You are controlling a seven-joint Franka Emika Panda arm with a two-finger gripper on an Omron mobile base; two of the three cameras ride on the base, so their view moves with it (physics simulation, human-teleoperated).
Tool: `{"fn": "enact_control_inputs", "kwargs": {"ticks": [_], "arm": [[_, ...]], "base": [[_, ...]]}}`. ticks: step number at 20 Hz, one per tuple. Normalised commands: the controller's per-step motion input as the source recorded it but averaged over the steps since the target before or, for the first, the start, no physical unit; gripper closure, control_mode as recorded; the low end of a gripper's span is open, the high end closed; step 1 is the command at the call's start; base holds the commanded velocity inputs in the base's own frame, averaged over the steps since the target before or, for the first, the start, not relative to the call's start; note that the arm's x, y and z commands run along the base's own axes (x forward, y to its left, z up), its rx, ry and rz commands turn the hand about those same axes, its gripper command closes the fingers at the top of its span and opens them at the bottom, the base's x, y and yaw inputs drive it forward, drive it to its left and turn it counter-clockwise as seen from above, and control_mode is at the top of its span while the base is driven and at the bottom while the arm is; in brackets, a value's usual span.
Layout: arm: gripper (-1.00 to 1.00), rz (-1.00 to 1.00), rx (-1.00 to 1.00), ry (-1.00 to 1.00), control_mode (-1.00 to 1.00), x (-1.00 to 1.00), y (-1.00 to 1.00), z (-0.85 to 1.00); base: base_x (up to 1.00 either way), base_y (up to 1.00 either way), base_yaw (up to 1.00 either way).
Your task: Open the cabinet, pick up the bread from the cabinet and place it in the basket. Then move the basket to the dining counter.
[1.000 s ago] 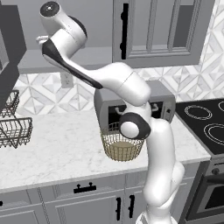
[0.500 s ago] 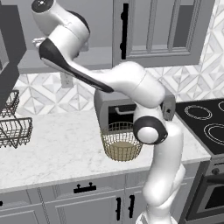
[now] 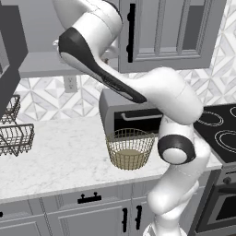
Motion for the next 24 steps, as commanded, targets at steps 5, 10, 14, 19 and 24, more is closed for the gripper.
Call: {"fn": "enact_control_inputs", "kwargs": {"ticks": [5,10,14,19,24], "arm": [[1.0,0.0,0.15,0.08,-1.0,-0.84,-0.8,-0.64],[1.0,0.02,0.15,0.01,-1.0,-0.36,-0.93,-0.83],[1.0,0.13,0.12,0.0,-1.0,0.08,-0.9,-0.66],[1.0,0.19,0.13,0.0,-1.0,0.35,-0.61,-0.66],[1.0,0.13,0.05,0.09,-1.0,0.28,-0.19,-0.47]], "base": [[0.0,0.0,0.0],[0.0,0.0,0.0],[0.0,0.0,0.0],[0.0,0.0,0.0],[0.0,0.0,0.0]]}}
